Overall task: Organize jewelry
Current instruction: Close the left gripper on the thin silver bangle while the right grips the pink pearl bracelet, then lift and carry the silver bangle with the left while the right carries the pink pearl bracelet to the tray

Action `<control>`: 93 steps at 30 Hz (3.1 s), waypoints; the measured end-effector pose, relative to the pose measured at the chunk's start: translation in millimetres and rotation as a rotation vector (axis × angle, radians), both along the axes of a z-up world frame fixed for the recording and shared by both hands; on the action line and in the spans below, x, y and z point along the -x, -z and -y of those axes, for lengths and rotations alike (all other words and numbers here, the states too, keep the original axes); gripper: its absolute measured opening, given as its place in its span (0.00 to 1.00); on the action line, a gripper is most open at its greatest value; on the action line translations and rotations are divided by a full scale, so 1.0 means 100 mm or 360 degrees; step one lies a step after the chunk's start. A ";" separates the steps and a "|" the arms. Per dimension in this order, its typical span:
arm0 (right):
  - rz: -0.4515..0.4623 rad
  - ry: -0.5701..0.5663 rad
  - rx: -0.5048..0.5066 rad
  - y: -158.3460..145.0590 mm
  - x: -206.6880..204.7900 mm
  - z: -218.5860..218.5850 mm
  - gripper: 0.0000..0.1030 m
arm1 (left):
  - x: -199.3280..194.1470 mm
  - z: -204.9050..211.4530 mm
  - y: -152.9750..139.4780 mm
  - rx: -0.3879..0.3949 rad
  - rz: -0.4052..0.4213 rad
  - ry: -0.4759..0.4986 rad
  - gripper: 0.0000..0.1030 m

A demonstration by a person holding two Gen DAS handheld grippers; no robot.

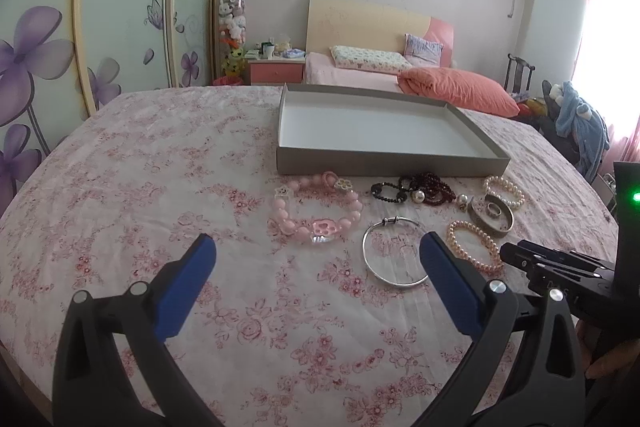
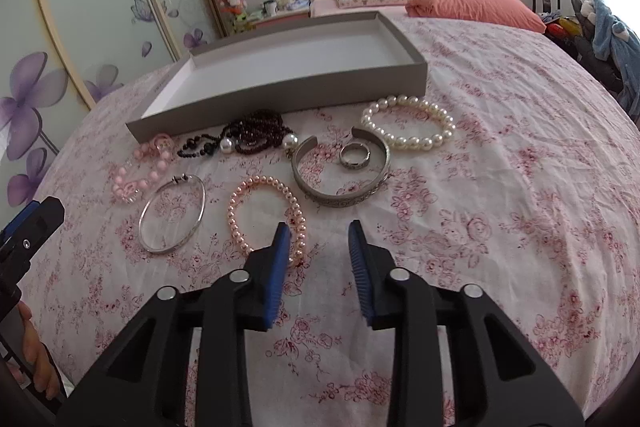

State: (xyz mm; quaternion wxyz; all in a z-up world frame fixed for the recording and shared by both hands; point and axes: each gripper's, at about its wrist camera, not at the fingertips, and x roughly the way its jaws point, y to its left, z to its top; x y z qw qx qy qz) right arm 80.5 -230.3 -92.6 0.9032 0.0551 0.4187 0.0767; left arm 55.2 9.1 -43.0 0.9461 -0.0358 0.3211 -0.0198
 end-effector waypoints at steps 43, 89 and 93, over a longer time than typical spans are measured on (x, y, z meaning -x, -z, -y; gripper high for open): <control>0.0011 0.0032 0.0118 -0.02 0.01 0.22 0.07 | -0.84 0.85 0.48 -0.0158 -0.0437 0.0101 0.67; 0.0482 -0.0107 -0.0130 -0.77 0.18 0.05 0.06 | -0.14 0.41 -0.26 -0.0206 0.0257 -0.0091 0.65; 0.0555 -0.0102 -0.0135 -0.87 0.19 0.05 0.06 | -0.09 0.41 -0.37 -0.0233 0.0320 -0.0107 0.65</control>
